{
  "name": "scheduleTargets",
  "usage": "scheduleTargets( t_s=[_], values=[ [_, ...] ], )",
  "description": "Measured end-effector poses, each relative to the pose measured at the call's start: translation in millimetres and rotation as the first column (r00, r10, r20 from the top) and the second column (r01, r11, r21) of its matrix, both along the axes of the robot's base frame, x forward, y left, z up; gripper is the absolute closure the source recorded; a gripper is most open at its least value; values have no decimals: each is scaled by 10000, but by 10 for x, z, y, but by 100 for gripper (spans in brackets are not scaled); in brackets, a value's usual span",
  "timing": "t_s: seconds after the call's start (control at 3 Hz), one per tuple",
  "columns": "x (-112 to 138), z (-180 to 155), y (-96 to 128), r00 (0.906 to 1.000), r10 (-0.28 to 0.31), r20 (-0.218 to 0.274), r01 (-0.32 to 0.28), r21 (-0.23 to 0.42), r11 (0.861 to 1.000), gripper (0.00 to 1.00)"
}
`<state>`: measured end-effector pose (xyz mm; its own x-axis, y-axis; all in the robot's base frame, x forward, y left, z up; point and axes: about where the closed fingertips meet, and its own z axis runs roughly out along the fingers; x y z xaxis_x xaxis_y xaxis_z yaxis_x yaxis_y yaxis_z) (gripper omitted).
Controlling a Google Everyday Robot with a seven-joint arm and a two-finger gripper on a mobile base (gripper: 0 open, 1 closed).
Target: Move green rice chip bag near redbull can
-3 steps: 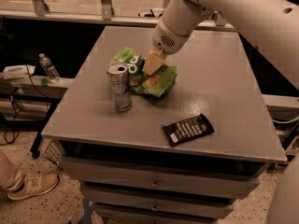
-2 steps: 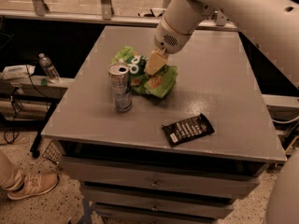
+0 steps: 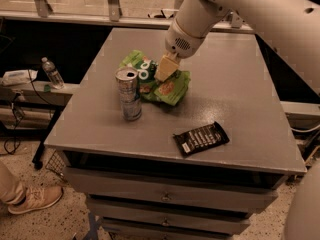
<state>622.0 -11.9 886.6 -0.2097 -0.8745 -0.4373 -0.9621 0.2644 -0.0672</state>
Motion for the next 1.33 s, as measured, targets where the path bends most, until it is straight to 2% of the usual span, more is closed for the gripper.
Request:
scheduleTargets(
  t_s=[0.67,1.0,1.33],
  values=[
    [-1,-30,27,10000,44,-42,-44,-10,10000,13],
    [-2,-44,39,10000,65,-61,-65,-14,10000,0],
    [-3,-44,37,10000,61,-59,-62,-16,10000,0]
  ],
)
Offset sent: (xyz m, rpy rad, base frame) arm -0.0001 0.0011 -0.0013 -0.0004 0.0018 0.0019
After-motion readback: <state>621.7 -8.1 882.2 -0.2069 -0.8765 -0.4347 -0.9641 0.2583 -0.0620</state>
